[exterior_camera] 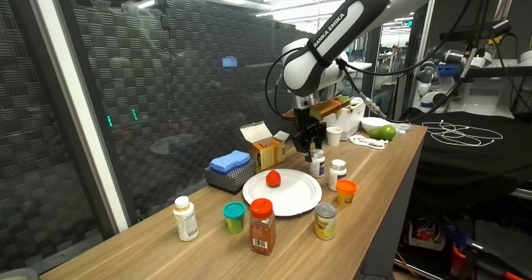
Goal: Put the orange object and the bottles on the plate
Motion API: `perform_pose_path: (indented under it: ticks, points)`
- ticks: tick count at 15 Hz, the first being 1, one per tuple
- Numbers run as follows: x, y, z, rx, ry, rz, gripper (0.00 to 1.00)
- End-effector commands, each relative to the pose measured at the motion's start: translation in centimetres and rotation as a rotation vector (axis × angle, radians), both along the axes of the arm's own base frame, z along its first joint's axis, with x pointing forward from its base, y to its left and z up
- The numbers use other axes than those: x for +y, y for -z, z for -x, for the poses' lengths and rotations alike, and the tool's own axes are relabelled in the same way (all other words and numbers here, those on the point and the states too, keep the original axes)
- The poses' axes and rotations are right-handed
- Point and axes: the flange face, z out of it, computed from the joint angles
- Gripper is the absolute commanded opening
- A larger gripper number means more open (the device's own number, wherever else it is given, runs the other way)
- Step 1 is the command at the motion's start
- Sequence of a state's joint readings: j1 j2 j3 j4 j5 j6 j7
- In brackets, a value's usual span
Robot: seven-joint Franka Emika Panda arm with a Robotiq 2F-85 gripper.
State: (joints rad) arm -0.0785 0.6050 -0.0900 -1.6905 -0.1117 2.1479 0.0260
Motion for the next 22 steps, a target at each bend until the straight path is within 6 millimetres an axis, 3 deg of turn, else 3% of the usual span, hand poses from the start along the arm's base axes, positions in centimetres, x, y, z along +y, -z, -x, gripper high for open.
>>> perform_pose_path:
  ticks: [1,9,14,19,22]
  points:
    - [0.4,-1.5,1.1,-0.013,-0.008,-0.012,0.27]
    - [1.3,-2.8,1.4,-0.025,0.011,-0.004,0.24]
    - [6.4,-4.2,-0.1,-0.066,-0.052,0.037,0.24]
    - [12.2,-2.7,-1.4,-0.04,-0.138,0.06,0.24]
    - [13.9,-1.9,-2.5,-0.051,-0.153,0.074,0.24]
